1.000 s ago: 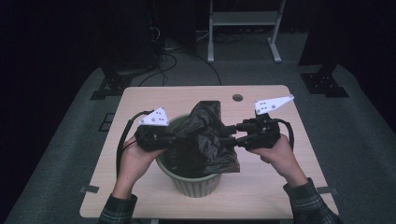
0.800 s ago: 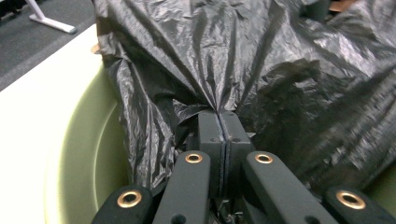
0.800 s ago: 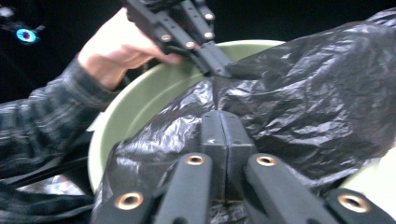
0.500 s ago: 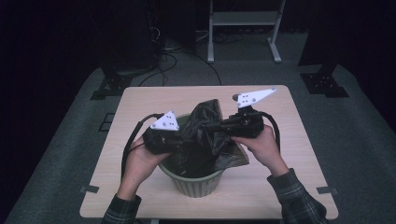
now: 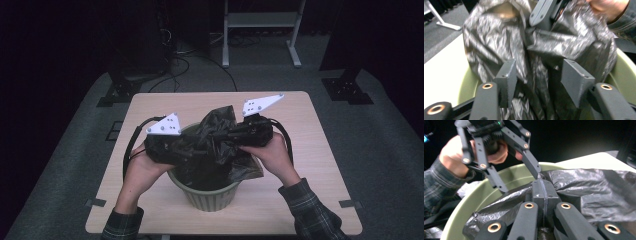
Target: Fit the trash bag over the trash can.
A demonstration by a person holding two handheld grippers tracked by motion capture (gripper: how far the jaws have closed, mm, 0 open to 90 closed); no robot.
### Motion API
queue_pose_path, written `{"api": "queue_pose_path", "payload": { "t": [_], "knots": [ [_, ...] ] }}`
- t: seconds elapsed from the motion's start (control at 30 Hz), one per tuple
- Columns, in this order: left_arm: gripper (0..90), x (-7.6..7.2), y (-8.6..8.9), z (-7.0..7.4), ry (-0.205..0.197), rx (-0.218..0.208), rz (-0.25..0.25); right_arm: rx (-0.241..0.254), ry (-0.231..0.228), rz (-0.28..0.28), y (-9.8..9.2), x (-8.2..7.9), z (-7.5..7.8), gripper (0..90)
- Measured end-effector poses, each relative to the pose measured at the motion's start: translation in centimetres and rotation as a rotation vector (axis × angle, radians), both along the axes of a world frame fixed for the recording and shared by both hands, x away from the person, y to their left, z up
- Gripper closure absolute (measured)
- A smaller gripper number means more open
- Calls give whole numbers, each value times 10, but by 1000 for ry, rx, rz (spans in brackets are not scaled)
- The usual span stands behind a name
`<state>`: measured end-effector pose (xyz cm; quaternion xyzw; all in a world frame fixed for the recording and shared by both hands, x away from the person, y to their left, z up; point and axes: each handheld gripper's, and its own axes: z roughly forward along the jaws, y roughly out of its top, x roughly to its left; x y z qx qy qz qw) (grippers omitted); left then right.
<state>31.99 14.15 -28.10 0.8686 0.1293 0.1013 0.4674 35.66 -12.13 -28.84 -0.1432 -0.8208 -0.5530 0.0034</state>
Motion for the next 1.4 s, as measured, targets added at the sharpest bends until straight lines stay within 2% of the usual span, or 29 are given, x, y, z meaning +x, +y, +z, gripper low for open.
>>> {"api": "queue_pose_path", "payload": {
  "t": [0.17, 0.2, 0.23, 0.33, 0.37, 0.4, 0.5, 0.6, 0.7, 0.8, 0.93, 1.13, 1.17, 1.27, 1.3, 1.33, 1.4],
  "knots": [
    [414, 4, -13, -2, 27, -4, -25, 15, -2, 17, 1, -1, 1, 900],
    [441, 5, -14, -2, 30, 5, -33, 24, -3, 25, 1, -2, 1, 900],
    [497, 5, -16, -3, 33, 12, -39, 29, -4, 30, 1, -2, 2, 900],
    [788, 7, -18, -5, 60, 31, -48, 34, -7, 42, 1, -4, 2, 900],
    [846, 8, -17, -5, 68, 32, -46, 32, -11, 36, 0, -4, 2, 876],
    [886, 8, -16, -5, 64, 27, -42, 40, -14, 30, -2, -4, 2, 801],
    [898, 7, -7, -7, 53, 13, -22, 77, -10, 4, -14, -5, 4, 708],
    [898, 5, 2, -10, 42, 1, -10, 102, -5, -29, -32, -5, 5, 682],
    [897, 1, 8, -12, 31, -8, -13, 108, 2, -66, -47, -3, 4, 662],
    [897, -2, 13, -12, 23, -11, -13, 91, 19, -96, -54, 0, 0, 633],
    [897, -4, 15, -13, 22, -18, -13, 71, 49, -119, -54, 7, -7, 597],
    [897, -3, 16, -14, 27, -25, -14, 54, 102, -109, -39, 15, -16, 478],
    [896, -3, 15, -14, 27, -24, -14, 44, 105, -109, -36, 16, -17, 485],
    [897, -4, 15, -13, 26, -28, -14, -3, 111, -80, -27, 16, -21, 754],
    [897, -4, 16, -13, 21, -29, -10, -16, 101, -79, -24, 15, -22, 868],
    [897, -4, 16, -13, 21, -31, -5, -39, 78, -93, -23, 14, -22, 900],
    [897, -4, 20, -12, 14, -35, 6, -36, 75, -87, -24, 12, -21, 900]
  ]
}}
